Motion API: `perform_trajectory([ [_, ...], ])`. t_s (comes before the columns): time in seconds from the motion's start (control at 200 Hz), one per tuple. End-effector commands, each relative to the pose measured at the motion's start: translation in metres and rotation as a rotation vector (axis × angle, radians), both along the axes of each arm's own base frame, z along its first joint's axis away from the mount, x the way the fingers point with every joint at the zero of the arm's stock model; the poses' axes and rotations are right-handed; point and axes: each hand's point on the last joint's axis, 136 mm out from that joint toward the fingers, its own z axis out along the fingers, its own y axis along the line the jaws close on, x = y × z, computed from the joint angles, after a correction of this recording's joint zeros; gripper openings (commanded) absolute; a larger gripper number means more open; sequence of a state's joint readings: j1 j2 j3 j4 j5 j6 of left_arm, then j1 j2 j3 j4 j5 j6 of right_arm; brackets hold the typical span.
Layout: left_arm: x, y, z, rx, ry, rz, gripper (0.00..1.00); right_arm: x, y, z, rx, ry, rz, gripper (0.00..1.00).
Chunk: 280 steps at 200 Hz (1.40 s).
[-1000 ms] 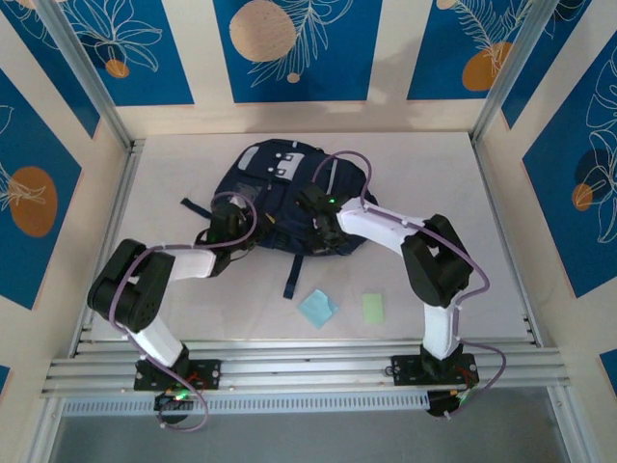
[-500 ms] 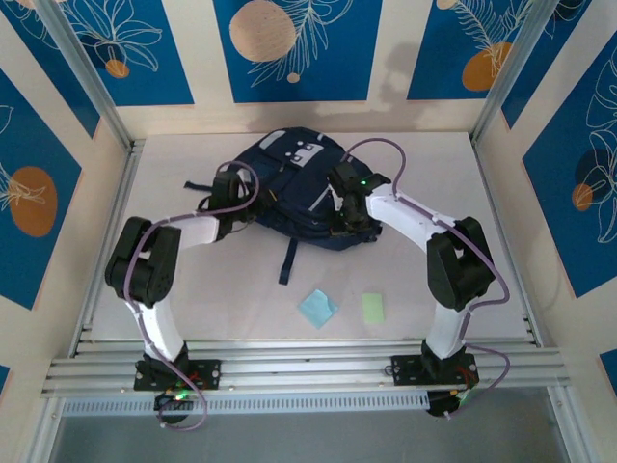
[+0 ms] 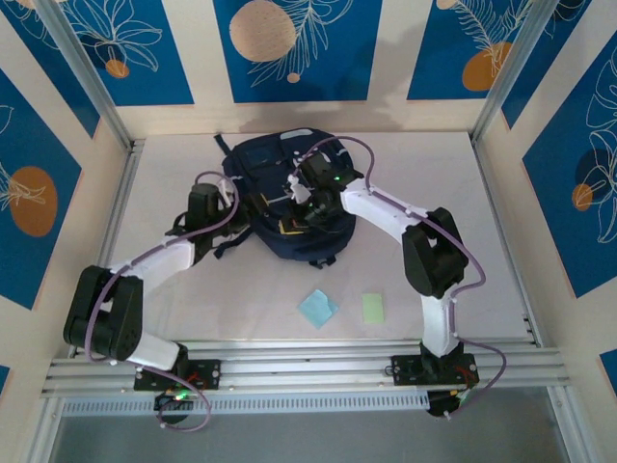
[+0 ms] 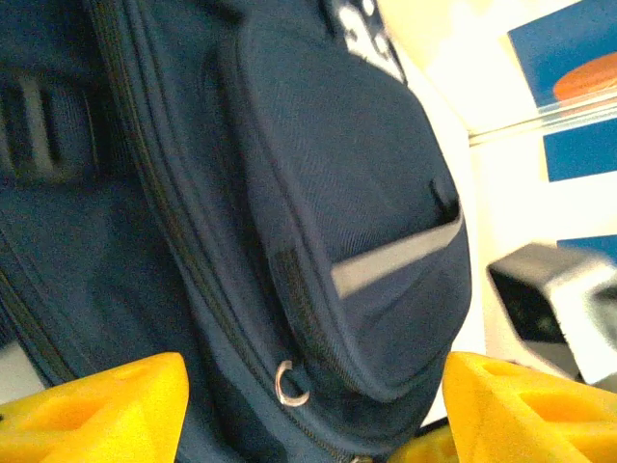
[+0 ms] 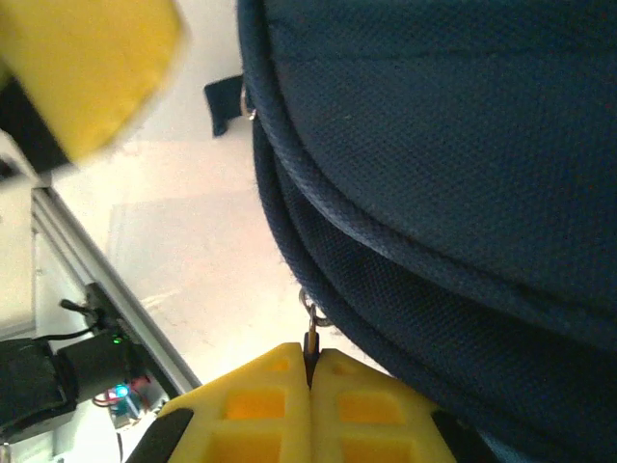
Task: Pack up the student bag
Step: Zip the student bag at the center of the table.
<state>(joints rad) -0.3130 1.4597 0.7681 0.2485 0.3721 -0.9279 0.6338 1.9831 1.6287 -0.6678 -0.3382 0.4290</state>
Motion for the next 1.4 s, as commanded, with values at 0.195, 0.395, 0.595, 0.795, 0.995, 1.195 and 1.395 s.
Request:
perform_trajectory([
  [0.195, 0.018, -0.021, -0.046, 0.005, 0.082, 0.036, 0.35, -0.032, 0.012, 0.017, 0.085, 0.053, 0.072, 0.00],
  [0.395, 0.031, -0.016, -0.034, 0.043, 0.032, 0.043, 0.00, -0.044, -0.068, -0.042, -0.299, 0.023, 0.052, 0.00],
  [0.595, 0.022, -0.005, -0.026, 0.114, 0.029, 0.002, 0.00, -0.003, -0.173, -0.054, -0.670, -0.157, -0.048, 0.00],
  [0.795, 0.012, 0.002, -0.032, 0.136, 0.060, -0.029, 0.00, 0.067, -0.244, -0.034, -0.910, -0.343, -0.191, 0.00],
  [0.995, 0.031, 0.030, -0.030, 0.200, 0.046, 0.025, 0.00, 0.078, -0.217, -0.031, -0.789, -0.347, -0.154, 0.00],
  [1.195, 0.058, 0.068, -0.008, 0.272, 0.013, 0.139, 0.36, 0.045, -0.108, -0.029, -0.392, -0.277, -0.021, 0.00],
  [1.395, 0.032, 0.076, 0.009, 0.254, 0.013, 0.175, 0.83, 0.037, -0.024, -0.009, -0.107, -0.236, 0.021, 0.00],
])
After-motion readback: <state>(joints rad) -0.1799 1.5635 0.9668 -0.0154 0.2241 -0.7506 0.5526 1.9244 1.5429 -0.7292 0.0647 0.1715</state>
